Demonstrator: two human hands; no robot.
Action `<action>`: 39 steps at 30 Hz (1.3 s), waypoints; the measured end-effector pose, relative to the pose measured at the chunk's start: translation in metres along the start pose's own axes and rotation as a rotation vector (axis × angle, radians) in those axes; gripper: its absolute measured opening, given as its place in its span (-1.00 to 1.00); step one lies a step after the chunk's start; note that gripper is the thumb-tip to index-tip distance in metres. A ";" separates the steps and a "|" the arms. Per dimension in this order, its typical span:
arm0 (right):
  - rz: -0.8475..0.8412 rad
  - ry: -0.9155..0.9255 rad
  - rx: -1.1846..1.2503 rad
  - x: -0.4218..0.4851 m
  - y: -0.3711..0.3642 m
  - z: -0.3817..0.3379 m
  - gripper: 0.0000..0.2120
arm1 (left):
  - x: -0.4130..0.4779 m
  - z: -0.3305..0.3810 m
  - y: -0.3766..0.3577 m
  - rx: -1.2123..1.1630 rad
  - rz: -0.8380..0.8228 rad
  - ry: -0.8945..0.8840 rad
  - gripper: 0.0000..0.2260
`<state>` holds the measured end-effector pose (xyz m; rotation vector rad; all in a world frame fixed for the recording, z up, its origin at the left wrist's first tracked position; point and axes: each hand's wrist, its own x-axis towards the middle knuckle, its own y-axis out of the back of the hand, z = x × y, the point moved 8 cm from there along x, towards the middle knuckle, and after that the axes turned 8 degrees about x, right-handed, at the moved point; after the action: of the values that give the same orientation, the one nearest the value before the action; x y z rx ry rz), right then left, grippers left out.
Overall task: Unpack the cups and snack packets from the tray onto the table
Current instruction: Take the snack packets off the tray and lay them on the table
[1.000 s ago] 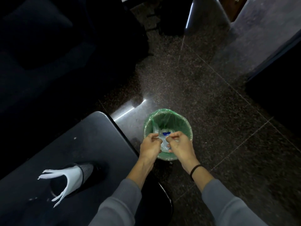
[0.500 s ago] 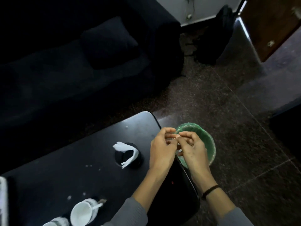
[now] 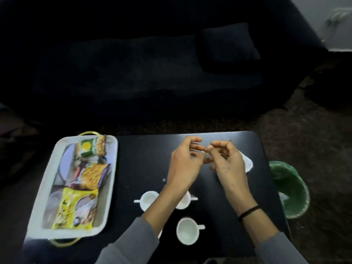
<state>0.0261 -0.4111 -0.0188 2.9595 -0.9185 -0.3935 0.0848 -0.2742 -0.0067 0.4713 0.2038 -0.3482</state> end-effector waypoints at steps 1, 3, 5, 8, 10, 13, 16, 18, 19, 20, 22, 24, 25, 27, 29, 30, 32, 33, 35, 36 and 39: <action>-0.040 -0.011 -0.008 -0.006 -0.023 -0.001 -0.94 | -0.002 -0.013 0.022 0.006 0.031 0.016 -0.75; -0.104 -0.023 -0.041 -0.019 -0.069 -0.003 -0.95 | -0.008 -0.039 0.065 0.016 0.081 0.050 -0.75; -0.158 -0.036 -0.058 -0.031 -0.109 -0.004 -0.95 | -0.014 -0.064 0.100 0.013 0.121 0.084 -0.75; -0.248 -0.052 -0.110 -0.051 -0.172 0.001 -0.94 | -0.024 -0.106 0.153 0.004 0.184 0.150 -0.77; -0.300 -0.053 -0.143 -0.061 -0.211 0.008 -0.93 | -0.031 -0.133 0.183 0.003 0.212 0.200 -0.77; -0.367 -0.073 -0.196 -0.078 -0.269 0.027 -0.93 | -0.041 -0.178 0.226 0.017 0.246 0.285 -0.76; -0.443 -0.110 -0.284 -0.089 -0.318 0.054 -0.93 | -0.048 -0.223 0.261 0.097 0.264 0.371 -0.75; -0.505 -0.106 -0.417 -0.093 -0.345 0.072 -0.91 | -0.052 -0.255 0.281 0.227 0.263 0.436 -0.68; -0.541 -0.094 -0.494 -0.095 -0.355 0.079 -0.91 | -0.054 -0.268 0.290 0.320 0.263 0.477 -0.63; -0.582 -0.087 -0.565 -0.097 -0.365 0.087 -0.92 | -0.057 -0.283 0.299 0.407 0.264 0.535 -0.57; -0.668 -0.092 -0.678 -0.104 -0.381 0.103 -0.96 | -0.068 -0.314 0.314 0.483 0.259 0.694 -0.41; -0.734 -0.081 -0.804 -0.112 -0.389 0.117 -0.95 | -0.077 -0.341 0.320 0.460 0.241 0.797 -0.30; -0.755 -0.073 -0.856 -0.116 -0.392 0.123 -0.93 | -0.079 -0.353 0.320 0.446 0.233 0.806 -0.31; -0.777 -0.050 -0.908 -0.124 -0.394 0.131 -0.90 | -0.081 -0.367 0.319 0.446 0.234 0.773 -0.40; -0.779 -0.031 -0.907 -0.129 -0.395 0.136 -0.88 | -0.084 -0.377 0.318 0.404 0.248 0.769 -0.47; -0.772 -0.037 -0.891 -0.131 -0.393 0.139 -0.88 | -0.085 -0.382 0.316 0.349 0.248 0.767 -0.48; -0.760 -0.066 -0.873 -0.132 -0.391 0.145 -0.87 | -0.085 -0.388 0.311 0.205 0.223 0.750 -0.50; -0.759 -0.078 -0.873 -0.133 -0.390 0.148 -0.87 | -0.085 -0.389 0.310 0.120 0.223 0.732 -0.57; -0.764 -0.100 -0.869 -0.134 -0.388 0.152 -0.83 | -0.086 -0.387 0.311 -0.039 0.255 0.687 -0.79; -0.769 -0.106 -0.870 -0.134 -0.387 0.153 -0.78 | -0.086 -0.385 0.311 -0.093 0.256 0.658 -0.82; -0.801 -0.054 -0.891 -0.134 -0.387 0.148 -0.52 | -0.084 -0.366 0.313 -0.183 0.210 0.515 -0.83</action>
<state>0.0982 -0.0074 -0.1657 2.2954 0.4329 -0.6594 0.0829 0.1846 -0.1762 0.3896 0.6755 0.0048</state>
